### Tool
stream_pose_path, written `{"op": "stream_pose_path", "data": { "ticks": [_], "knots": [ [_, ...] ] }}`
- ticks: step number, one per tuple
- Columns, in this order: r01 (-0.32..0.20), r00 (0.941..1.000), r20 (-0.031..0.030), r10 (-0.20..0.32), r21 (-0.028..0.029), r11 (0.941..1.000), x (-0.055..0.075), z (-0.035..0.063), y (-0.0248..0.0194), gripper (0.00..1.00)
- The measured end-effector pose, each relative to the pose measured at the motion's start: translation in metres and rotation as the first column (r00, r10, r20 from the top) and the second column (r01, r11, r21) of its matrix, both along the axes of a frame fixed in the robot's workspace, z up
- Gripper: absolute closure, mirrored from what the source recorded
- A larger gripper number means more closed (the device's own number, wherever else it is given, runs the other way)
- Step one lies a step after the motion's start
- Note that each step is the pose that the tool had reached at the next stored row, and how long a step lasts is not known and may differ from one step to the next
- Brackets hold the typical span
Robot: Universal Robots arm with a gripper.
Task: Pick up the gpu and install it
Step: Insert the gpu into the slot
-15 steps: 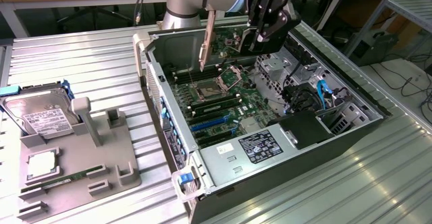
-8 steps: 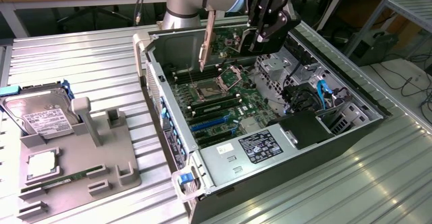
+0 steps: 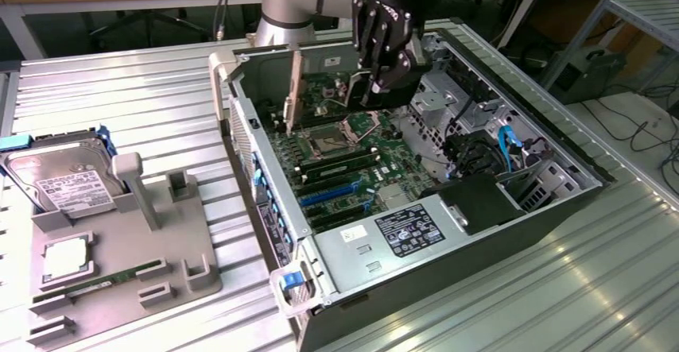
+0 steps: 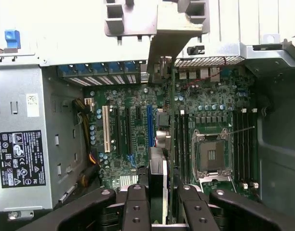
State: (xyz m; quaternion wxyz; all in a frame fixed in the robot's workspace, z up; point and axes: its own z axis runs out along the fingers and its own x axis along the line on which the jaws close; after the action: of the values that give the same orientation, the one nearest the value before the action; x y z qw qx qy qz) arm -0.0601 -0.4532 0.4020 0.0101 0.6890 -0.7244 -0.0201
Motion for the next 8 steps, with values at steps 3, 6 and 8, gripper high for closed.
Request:
{"op": "stream_pose_path", "data": {
  "ticks": [3, 6, 8],
  "knots": [
    [0.0, 1.0, 0.0001, 0.0, 0.0001, 1.0, -0.002, -0.021, -0.0002, 0.73],
    [0.0, 1.0, -0.0001, 0.0, -0.0044, 1.0, -0.002, -0.0361, 0.0003, 0.73],
    [0.0, 1.0, -0.0002, 0.0, -0.0091, 1.0, -0.002, -0.0375, 0.0003, 0.73]
  ]
}}
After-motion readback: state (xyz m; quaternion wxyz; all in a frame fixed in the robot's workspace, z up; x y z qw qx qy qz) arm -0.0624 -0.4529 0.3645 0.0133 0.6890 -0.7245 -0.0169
